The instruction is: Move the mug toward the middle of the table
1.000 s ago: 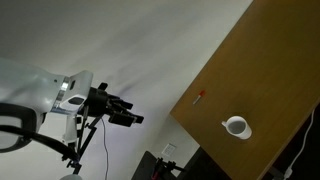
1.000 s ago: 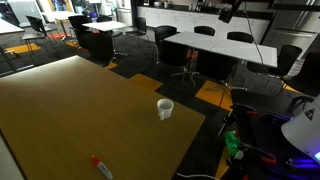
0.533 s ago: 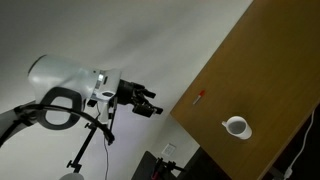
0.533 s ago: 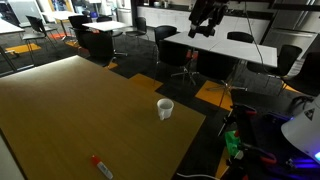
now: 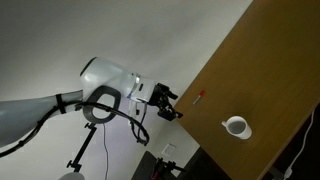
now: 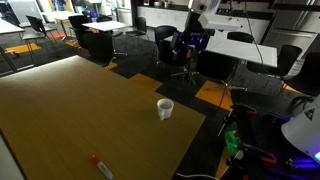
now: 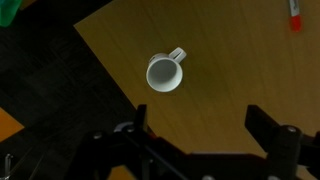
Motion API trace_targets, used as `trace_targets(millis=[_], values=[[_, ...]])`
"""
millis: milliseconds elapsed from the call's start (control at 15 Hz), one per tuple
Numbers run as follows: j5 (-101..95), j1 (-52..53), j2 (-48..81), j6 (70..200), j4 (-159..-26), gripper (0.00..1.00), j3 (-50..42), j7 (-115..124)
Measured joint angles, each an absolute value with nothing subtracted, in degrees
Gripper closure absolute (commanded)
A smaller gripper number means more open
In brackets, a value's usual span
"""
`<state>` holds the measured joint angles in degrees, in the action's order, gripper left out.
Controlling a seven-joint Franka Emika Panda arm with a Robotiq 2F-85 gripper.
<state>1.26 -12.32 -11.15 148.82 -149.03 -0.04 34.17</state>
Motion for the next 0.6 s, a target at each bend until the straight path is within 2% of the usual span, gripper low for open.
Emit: trace_targets(millis=[600], values=[[3.2, -10.7, 6.7, 161.9, -144.3, 0.00, -2.9, 37.5]])
